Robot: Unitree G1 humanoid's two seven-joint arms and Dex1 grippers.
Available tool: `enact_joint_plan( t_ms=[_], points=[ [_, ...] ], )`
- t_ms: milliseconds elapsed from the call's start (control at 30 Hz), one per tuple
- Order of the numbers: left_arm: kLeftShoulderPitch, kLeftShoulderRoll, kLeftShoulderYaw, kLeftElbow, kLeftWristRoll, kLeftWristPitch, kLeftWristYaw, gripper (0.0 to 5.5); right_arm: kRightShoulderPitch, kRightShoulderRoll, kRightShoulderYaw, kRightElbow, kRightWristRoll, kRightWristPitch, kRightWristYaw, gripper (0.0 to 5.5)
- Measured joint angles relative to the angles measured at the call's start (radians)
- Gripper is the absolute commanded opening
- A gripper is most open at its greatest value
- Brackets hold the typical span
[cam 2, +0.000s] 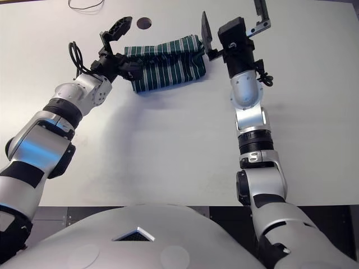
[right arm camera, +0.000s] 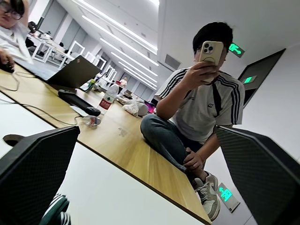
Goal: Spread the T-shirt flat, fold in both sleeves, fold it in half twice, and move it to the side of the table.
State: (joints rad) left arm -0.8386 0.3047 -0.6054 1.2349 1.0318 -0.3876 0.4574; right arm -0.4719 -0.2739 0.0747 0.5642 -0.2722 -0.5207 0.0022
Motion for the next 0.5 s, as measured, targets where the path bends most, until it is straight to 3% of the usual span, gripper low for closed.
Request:
enact_joint_plan(
  t_ms=[267,500],
  points=[
    [0.011,-0.005,-0.12,-0.015,-0.007,-0.158,0.012,5.5,0.001,-0.001,0.04,-0.02,-0.014,-0.001,0.029,5.33],
    [0.142,0.151,-0.208,-0.321,-0.009,-0.291,-0.014,5.5,0.04,-0.05,0.074,-0.064,-0.06,0.02,0.071,5.33]
  ],
)
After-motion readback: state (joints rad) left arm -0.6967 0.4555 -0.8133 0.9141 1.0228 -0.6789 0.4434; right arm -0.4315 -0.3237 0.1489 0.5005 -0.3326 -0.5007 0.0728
